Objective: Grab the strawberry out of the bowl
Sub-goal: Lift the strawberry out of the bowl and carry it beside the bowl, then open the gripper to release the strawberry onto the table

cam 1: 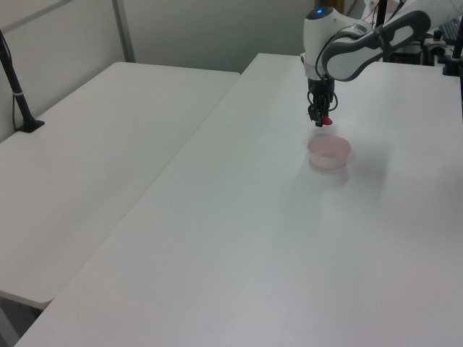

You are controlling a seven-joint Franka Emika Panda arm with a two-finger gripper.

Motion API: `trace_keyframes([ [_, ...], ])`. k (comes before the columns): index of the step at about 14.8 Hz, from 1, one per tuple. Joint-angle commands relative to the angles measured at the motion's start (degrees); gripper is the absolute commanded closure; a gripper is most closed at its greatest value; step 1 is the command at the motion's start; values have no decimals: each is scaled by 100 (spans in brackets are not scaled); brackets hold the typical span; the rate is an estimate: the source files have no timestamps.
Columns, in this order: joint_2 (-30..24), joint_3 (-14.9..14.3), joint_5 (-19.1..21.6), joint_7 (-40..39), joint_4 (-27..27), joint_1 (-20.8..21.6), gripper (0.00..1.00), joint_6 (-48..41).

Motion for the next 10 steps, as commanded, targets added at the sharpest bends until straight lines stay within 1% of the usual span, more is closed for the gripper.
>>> trace_keyframes([
  [1, 11, -8, -44, -105, 90, -153, 49, 100],
  [3, 2, 1, -44, -105, 90, -154, 12, 100],
  [4, -24, -8, -44, -105, 90, -136, 2, 91],
  [5, -42, 1, -44, -105, 81, -136, 0, 74],
  [7, -138, 1, -44, -96, 81, -101, 0, 38],
  [9, -383, 36, -9, -79, 72, -57, 0, -101],
  [10, -515, 62, 17, -61, 81, -5, 0, -346],
])
